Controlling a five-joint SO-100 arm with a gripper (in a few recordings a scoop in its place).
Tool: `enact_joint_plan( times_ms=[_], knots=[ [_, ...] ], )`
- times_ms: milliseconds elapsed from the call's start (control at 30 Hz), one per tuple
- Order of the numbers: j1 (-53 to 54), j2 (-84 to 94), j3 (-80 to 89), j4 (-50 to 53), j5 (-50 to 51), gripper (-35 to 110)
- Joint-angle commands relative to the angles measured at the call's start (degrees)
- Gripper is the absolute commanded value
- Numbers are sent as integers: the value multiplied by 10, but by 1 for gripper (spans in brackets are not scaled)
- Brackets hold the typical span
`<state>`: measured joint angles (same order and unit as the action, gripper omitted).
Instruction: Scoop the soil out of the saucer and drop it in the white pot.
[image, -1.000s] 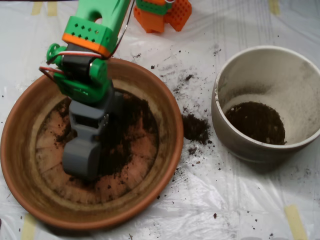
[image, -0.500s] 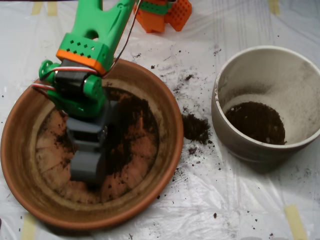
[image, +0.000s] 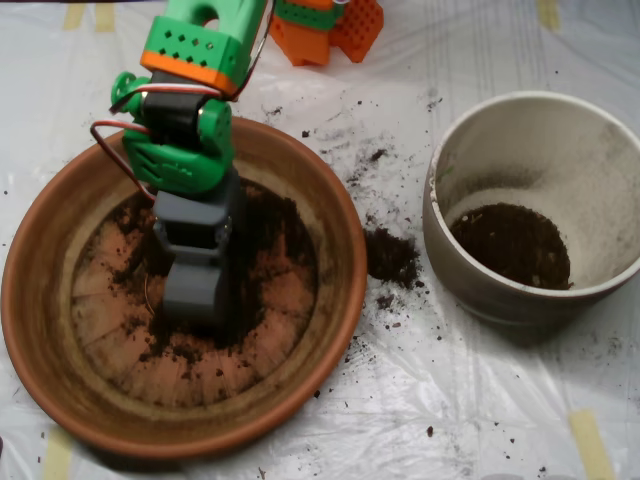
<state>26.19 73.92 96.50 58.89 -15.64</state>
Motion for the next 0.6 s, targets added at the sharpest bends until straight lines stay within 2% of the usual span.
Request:
enact_joint_plan(
  times_ms=[0,367,567],
  knots=[
    [0,68,69,-20,-13,23],
    [9,177,201,-104,-28,11],
    [8,186,207,-148,-29,1]
  ],
)
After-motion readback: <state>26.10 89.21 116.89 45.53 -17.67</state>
